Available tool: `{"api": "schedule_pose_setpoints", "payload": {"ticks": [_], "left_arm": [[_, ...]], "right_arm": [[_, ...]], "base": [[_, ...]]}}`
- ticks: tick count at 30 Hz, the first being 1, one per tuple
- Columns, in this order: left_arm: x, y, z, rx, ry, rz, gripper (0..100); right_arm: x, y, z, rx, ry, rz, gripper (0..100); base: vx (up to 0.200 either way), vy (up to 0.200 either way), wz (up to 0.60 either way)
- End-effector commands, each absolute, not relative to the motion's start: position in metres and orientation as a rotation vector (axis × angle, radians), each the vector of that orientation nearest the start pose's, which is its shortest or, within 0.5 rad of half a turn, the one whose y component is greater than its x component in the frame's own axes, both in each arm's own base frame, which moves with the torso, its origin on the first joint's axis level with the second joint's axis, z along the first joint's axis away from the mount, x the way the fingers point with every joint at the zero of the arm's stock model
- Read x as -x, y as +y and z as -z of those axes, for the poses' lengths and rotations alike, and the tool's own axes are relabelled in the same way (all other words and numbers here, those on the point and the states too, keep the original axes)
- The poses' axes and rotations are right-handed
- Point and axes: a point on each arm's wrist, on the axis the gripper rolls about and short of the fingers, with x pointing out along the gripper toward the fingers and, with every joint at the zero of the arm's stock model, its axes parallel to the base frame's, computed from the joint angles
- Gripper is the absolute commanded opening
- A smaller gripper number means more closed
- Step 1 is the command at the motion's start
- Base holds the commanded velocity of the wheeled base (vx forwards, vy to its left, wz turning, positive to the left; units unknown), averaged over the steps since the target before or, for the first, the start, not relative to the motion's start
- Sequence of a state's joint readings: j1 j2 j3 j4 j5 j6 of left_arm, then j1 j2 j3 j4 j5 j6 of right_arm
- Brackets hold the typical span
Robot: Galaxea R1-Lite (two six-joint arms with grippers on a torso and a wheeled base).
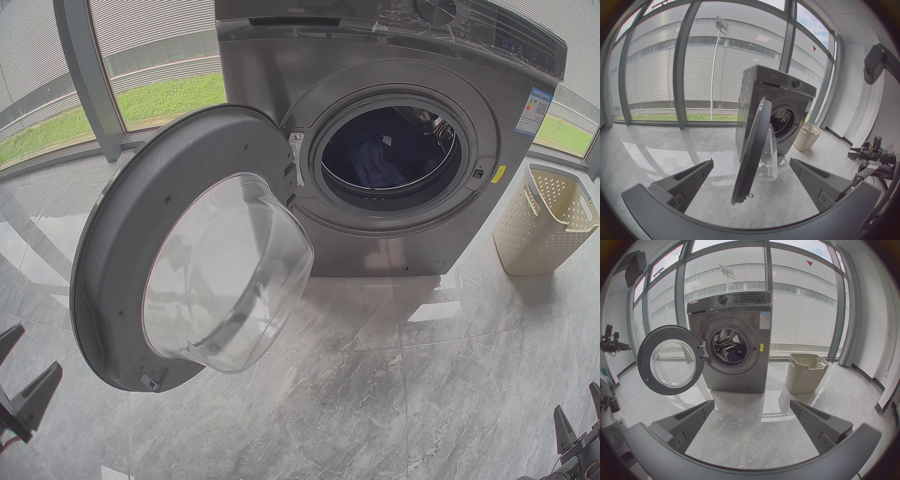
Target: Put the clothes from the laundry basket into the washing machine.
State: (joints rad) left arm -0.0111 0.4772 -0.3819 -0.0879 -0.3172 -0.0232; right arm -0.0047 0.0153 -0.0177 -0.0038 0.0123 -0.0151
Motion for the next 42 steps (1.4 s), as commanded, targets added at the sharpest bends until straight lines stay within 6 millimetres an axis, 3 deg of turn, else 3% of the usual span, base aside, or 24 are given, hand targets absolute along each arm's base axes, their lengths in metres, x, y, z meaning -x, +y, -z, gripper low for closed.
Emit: {"api": "schedule_pose_setpoints", "payload": {"ticks": [1,5,13,18,25,42], "left_arm": [[-0.074,-0.011,-0.211,0.042,0.125,0.408,100],[-0.092,-0.015,-0.212,0.045,0.130,0.455,100],[-0.104,-0.036,-0.214,0.043,0.164,0.631,100],[-0.103,-0.050,-0.214,0.061,0.183,0.745,100],[-0.084,-0.060,-0.227,0.201,0.163,0.905,100],[-0.099,-0.038,-0.242,0.207,0.049,0.590,100]], "right_arm": [[0.022,0.000,-0.076,0.015,0.000,-0.009,100],[0.022,0.000,-0.076,0.015,0.000,-0.008,100],[0.022,0.000,-0.076,0.015,0.000,-0.008,100],[0.022,0.000,-0.076,0.015,0.000,-0.008,100],[0.022,0.000,-0.076,0.015,0.000,-0.008,100],[0.022,0.000,-0.076,0.015,0.000,-0.008,100]], "base": [[0.000,0.000,0.00],[0.000,0.000,0.00],[0.000,0.000,0.00],[0.000,0.000,0.00],[0.000,0.000,0.00],[0.000,0.000,0.00]]}}
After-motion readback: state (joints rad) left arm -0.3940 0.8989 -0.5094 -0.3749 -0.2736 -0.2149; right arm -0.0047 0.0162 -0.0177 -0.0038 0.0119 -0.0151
